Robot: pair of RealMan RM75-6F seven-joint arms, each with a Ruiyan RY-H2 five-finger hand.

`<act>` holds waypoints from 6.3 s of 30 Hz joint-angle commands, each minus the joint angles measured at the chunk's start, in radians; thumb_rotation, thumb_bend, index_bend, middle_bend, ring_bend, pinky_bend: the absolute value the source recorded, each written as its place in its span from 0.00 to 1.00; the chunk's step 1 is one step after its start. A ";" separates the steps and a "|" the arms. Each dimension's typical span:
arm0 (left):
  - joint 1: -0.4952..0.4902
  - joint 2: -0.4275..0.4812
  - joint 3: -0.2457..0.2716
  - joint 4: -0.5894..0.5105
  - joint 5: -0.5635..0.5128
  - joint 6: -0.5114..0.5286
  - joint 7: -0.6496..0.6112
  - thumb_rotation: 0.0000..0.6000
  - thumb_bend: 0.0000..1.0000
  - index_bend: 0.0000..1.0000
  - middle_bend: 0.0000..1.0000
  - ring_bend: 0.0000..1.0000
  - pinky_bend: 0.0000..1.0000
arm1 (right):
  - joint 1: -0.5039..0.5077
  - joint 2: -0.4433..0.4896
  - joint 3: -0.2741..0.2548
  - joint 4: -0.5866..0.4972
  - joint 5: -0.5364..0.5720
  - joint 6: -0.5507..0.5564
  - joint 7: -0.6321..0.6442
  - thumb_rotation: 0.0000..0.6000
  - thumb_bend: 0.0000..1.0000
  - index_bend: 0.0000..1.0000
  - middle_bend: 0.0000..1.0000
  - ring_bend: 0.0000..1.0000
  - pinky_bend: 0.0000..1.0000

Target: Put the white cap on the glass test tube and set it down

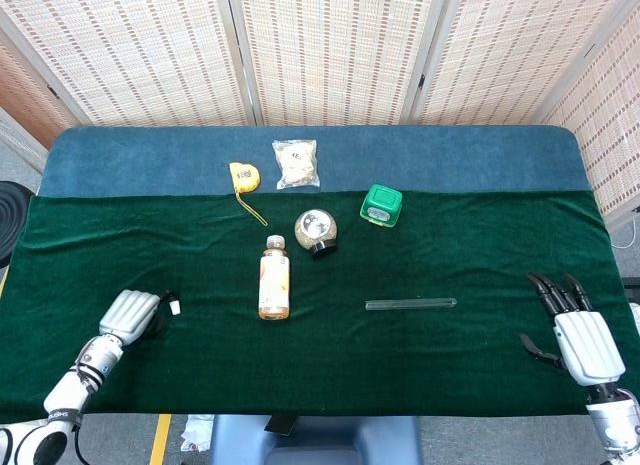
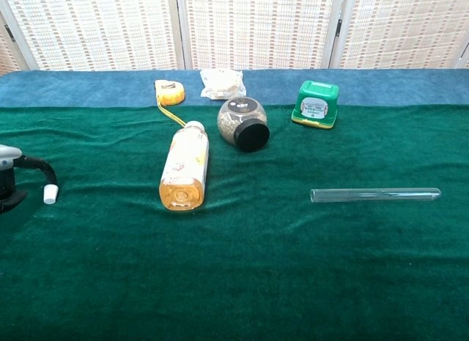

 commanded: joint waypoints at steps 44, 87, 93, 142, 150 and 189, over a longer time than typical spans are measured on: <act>0.034 0.078 0.057 -0.141 0.053 0.128 0.053 1.00 0.60 0.30 1.00 0.87 0.82 | -0.009 0.000 -0.005 0.000 -0.014 0.020 0.008 1.00 0.36 0.07 0.14 0.16 0.02; -0.013 -0.060 0.021 0.055 0.039 0.088 0.017 1.00 0.40 0.49 1.00 0.88 0.82 | -0.009 -0.005 -0.003 0.013 -0.003 0.010 0.027 1.00 0.36 0.07 0.14 0.16 0.02; -0.013 -0.068 0.021 0.067 0.043 0.088 0.006 1.00 0.40 0.50 1.00 0.88 0.82 | -0.010 -0.003 -0.003 0.011 -0.002 0.013 0.025 1.00 0.36 0.07 0.14 0.16 0.02; 0.055 0.053 0.029 -0.063 0.162 0.205 -0.165 1.00 0.53 0.61 1.00 0.89 0.84 | 0.374 -0.255 0.101 0.023 0.277 -0.525 -0.342 1.00 0.36 0.37 0.89 1.00 1.00; 0.054 0.044 0.031 -0.046 0.169 0.196 -0.177 1.00 0.53 0.61 1.00 0.89 0.84 | 0.418 -0.319 0.106 0.086 0.335 -0.557 -0.370 1.00 0.36 0.41 0.90 1.00 1.00; 0.061 0.040 0.039 -0.019 0.167 0.174 -0.199 1.00 0.53 0.61 1.00 0.89 0.84 | 0.505 -0.390 0.088 0.156 0.473 -0.583 -0.449 1.00 0.44 0.57 0.91 1.00 1.00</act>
